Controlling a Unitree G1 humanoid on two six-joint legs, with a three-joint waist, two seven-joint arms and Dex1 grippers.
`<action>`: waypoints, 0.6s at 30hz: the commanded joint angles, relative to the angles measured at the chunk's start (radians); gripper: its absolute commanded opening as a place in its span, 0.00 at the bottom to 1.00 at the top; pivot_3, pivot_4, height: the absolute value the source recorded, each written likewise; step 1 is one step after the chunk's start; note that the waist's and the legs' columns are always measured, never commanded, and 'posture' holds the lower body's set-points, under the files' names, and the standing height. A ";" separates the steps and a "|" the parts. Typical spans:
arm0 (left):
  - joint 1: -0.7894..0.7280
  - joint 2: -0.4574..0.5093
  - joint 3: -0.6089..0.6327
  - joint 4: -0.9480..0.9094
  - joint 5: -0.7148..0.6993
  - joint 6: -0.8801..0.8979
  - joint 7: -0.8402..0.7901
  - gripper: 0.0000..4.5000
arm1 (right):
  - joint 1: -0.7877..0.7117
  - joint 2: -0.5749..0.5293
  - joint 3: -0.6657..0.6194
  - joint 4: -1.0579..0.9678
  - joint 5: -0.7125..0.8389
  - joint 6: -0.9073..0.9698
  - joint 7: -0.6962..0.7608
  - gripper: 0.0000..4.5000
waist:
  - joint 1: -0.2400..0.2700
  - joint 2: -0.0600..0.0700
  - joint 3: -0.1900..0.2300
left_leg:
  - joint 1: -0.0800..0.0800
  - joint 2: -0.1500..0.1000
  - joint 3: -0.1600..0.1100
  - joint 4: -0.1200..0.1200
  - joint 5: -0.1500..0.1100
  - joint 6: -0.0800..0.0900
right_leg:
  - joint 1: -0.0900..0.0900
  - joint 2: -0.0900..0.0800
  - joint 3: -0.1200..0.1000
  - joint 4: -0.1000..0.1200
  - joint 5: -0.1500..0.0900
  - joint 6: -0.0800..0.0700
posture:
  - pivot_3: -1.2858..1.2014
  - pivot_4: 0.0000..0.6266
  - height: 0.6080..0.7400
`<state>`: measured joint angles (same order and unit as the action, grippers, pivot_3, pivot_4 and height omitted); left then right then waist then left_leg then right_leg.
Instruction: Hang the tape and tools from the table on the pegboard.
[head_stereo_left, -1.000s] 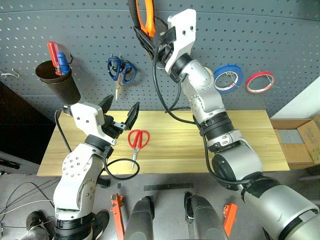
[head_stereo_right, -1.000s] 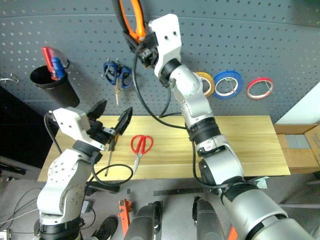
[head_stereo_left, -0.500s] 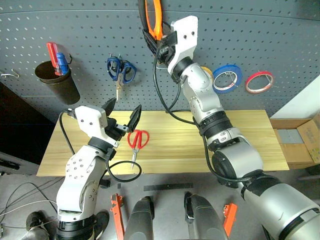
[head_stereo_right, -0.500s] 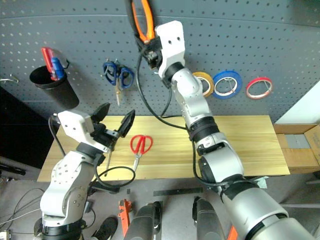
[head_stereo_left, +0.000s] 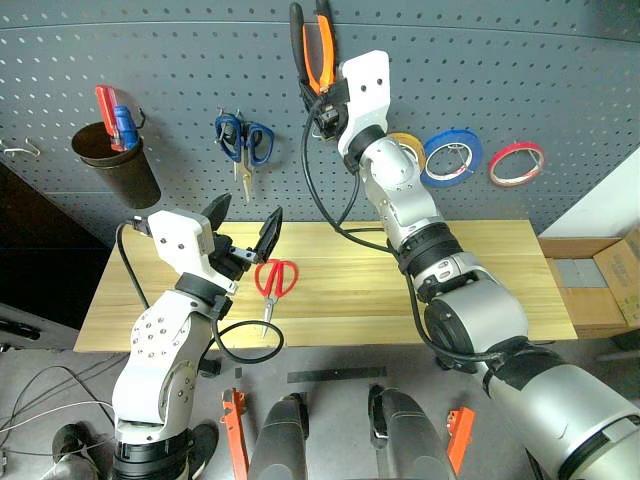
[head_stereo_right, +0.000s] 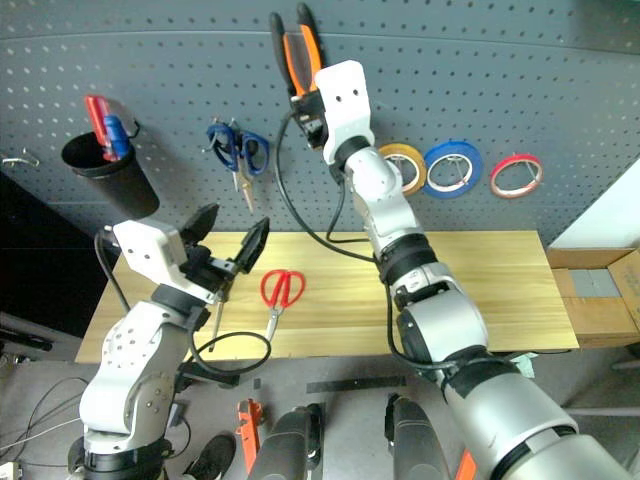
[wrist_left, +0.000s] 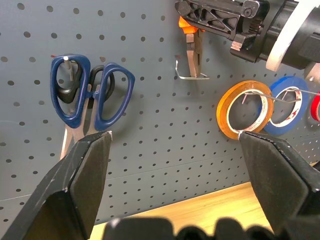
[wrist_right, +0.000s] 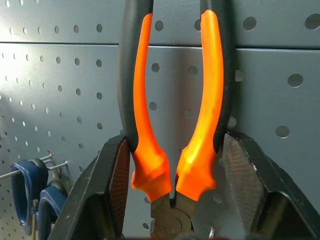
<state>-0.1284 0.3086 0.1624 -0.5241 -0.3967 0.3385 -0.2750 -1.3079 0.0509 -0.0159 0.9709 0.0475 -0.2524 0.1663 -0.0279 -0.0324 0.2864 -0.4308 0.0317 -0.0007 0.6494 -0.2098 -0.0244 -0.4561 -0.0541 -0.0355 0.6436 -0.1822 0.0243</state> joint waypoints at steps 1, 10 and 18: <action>-0.004 -0.001 0.001 -0.044 -0.001 -0.022 -0.001 0.97 | -0.035 -0.007 0.000 -0.007 -0.019 -0.010 -0.023 0.49 | 0.000 0.000 0.000 | 0.000 0.000 0.000 0.000 0.000 0.000 | 0.000 0.000 0.000 0.000 0.000 0.000 | 0.51 0.38 1.00; -0.001 0.000 0.003 -0.041 0.001 -0.025 -0.003 0.97 | 0.058 0.017 0.039 -0.111 -0.037 0.057 0.015 0.49 | -0.001 0.000 0.000 | 0.000 0.000 0.000 0.000 0.000 0.000 | 0.000 0.000 0.000 0.000 0.000 0.000 | 0.51 0.38 1.00; -0.010 0.001 0.002 -0.031 0.004 -0.026 -0.004 0.97 | 0.203 0.036 0.035 -0.353 0.034 0.266 0.055 0.80 | -0.004 0.000 0.000 | 0.000 0.000 0.000 0.000 0.000 0.000 | 0.000 0.000 0.000 0.000 0.000 0.000 | 0.50 0.38 1.00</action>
<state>-0.1310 0.3087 0.1621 -0.5238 -0.3951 0.3370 -0.2755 -1.1051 0.0804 0.0198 0.6992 0.0650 -0.0133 0.2169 -0.0316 -0.0326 0.2862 -0.4304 0.0319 -0.0009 0.6490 -0.2095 -0.0243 -0.4562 -0.0540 -0.0355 0.6441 -0.1822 0.0243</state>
